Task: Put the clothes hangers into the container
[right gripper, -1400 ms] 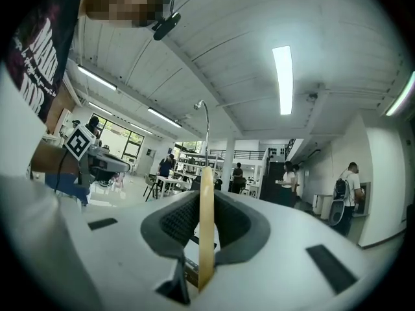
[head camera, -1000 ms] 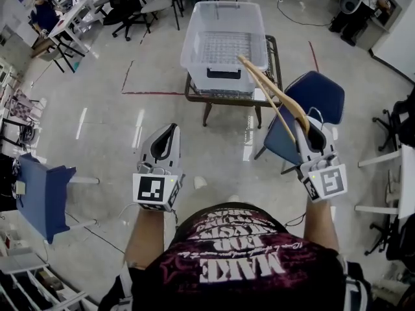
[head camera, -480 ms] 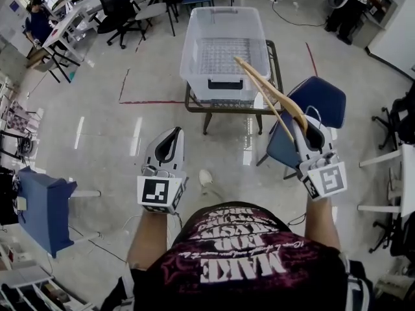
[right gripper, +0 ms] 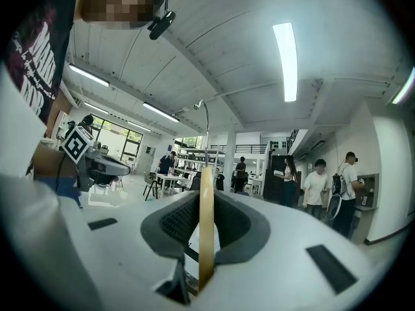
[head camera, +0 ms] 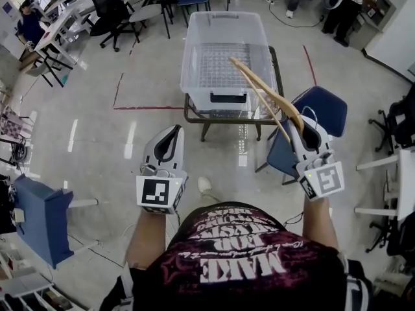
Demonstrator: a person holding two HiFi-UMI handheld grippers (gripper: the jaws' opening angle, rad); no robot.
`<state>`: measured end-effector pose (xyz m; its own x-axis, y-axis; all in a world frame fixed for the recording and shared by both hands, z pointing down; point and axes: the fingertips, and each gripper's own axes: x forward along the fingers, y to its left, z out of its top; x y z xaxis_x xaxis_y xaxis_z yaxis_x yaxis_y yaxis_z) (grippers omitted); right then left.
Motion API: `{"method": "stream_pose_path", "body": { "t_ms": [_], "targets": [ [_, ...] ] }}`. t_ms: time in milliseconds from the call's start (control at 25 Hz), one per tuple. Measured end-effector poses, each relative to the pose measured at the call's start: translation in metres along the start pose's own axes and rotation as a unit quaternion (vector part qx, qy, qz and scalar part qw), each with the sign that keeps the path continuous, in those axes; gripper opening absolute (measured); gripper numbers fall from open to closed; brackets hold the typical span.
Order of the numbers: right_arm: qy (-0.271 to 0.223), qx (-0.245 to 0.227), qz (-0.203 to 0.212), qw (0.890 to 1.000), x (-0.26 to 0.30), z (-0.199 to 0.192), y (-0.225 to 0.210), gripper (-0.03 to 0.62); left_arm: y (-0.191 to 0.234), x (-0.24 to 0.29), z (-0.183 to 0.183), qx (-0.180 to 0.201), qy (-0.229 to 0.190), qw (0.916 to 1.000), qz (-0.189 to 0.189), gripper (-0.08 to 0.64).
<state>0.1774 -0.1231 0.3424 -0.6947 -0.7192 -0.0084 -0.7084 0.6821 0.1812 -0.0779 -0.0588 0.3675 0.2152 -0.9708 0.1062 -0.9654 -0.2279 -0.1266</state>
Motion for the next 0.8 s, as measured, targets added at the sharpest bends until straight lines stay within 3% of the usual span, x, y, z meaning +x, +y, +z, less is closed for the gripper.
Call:
{"method": "stream_pose_path", "body": {
  "t_ms": [800],
  "targets": [
    [0.020,0.003,-0.035,0.999,0.098,0.009,0.018,0.061,0.097,0.064,-0.010,-0.008,-0.008,0.9988,-0.047,0.006]
  ]
}}
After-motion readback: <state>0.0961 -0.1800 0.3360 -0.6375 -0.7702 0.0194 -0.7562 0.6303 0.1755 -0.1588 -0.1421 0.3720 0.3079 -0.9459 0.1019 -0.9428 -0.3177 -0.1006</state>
